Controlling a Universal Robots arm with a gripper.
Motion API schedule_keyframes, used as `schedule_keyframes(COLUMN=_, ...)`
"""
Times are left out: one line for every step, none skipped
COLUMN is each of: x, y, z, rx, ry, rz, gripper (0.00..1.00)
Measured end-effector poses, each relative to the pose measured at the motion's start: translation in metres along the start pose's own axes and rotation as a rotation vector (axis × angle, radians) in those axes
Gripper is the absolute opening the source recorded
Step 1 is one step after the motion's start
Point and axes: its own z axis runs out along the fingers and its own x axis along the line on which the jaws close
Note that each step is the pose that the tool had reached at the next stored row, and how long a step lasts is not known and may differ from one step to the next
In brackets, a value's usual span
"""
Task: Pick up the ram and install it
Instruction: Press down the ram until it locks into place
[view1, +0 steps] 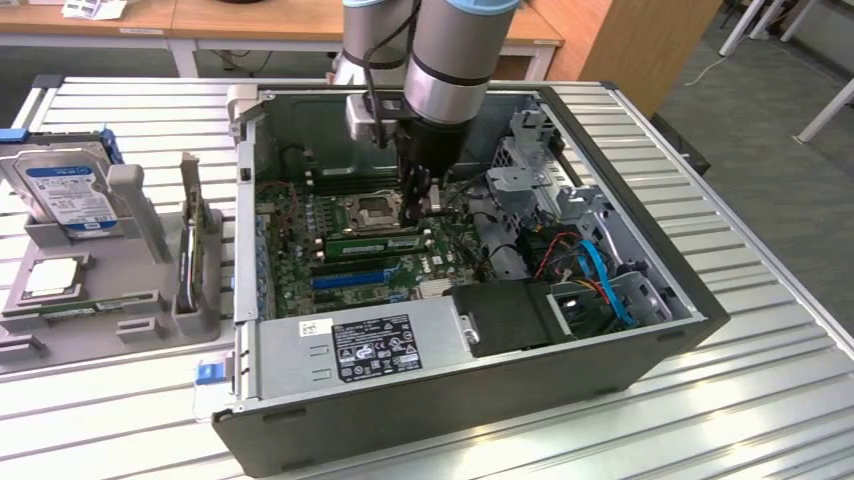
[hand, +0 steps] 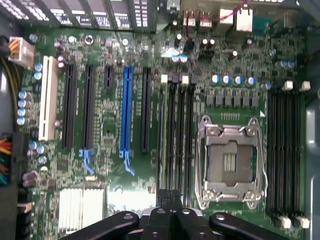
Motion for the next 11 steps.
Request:
schedule_keyframes(x=0.0, y=0.002, z=0.0001, rx=0.0, ry=-0.0001, rz=0.0, gripper=0.1)
schedule_keyframes(x=0.0, y=0.0041, z=0.0003, rx=0.0, ry=-0.0001, rz=0.0, gripper=0.1)
schedule_keyframes(x=0.0, y=0.0063, z=0.0004, rx=0.0001, ry=-0.0002, rz=0.001, gripper=0.1)
schedule_keyframes(x=0.0, y=0.0084, z=0.0005, rx=0.0, ry=-0.0001, rz=0.001, gripper=0.1)
schedule_keyframes(x=0.0, y=0.0105, z=0.0007, rx=0.0001, ry=-0.0001, rz=0.002, gripper=0.1)
schedule_keyframes(x=0.0, y=0.0125, z=0.0008, rx=0.0001, ry=-0.0001, rz=0.002, gripper=0.1)
schedule_keyframes(x=0.0, y=0.0145, z=0.0009, rx=0.0001, ry=-0.0002, rz=0.002, gripper=0.1)
schedule_keyframes(x=0.0, y=0.0166, z=0.0011, rx=0.0002, ry=-0.0001, rz=0.002, gripper=0.1)
schedule_keyframes(x=0.0, y=0.0187, z=0.0012, rx=0.0001, ry=-0.0001, rz=0.003, gripper=0.1)
schedule_keyframes(x=0.0, y=0.0207, z=0.0014, rx=0.0002, ry=-0.0002, rz=0.003, gripper=0.1)
schedule_keyframes(x=0.0, y=0.023, z=0.0015, rx=0.0002, ry=-0.0002, rz=0.003, gripper=0.1)
